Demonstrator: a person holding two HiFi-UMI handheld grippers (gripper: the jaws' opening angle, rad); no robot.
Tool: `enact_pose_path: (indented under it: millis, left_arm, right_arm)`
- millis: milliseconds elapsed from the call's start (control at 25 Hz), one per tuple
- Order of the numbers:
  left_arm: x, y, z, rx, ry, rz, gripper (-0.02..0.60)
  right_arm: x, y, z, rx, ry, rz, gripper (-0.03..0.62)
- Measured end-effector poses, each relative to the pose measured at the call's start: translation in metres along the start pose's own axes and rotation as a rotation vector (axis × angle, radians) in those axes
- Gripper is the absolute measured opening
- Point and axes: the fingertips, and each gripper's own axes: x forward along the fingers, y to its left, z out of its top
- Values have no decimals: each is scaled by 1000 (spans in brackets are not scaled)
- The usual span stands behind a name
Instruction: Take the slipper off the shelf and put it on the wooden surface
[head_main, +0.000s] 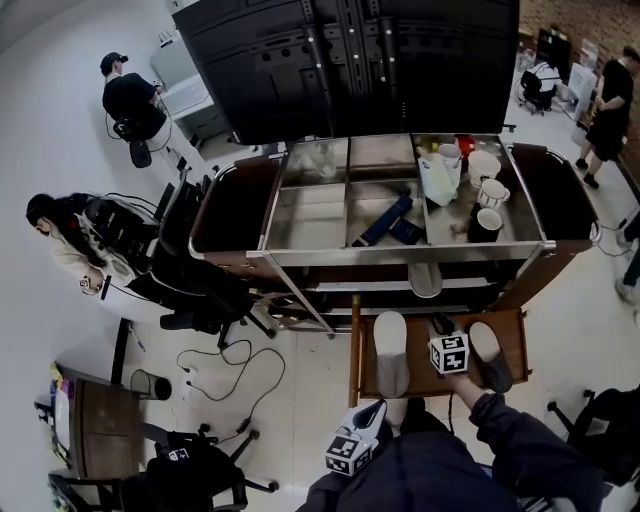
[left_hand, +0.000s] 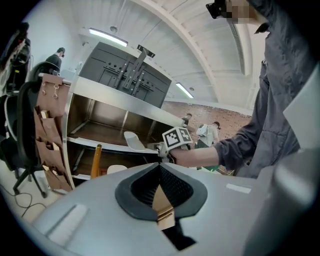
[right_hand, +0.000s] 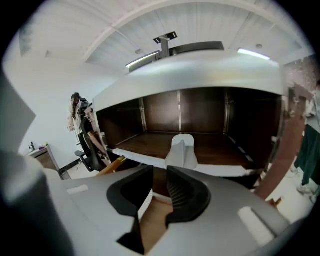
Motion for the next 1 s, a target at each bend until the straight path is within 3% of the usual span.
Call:
enact_pose_path:
  millis: [200,320,440,600,800,1000]
  left_arm:
    - [-13,-40,-33,-36,12,-66,8]
    - [-19,-64,-56,-53,64,-136,8]
    - [-25,-88,-74,-52,96,-193,8]
    - [-38,-114,-90,-47,116,-213,8]
    - [-48,-144,-112,-18,109,-165,8]
    - [-80,-199,-138,-63,78,-106,8]
  right_arm:
    - [-166,44,-120,96,91,-51,41]
    - [-244,75,-177,74,203,-12,2]
    - [-283,79,-187,84,231,2,1]
    - [-304,92,-174,90,153,-7,0]
    - [-333,119,-163,35,51,76,0]
    - [-401,116,-194,-3,50,111,0]
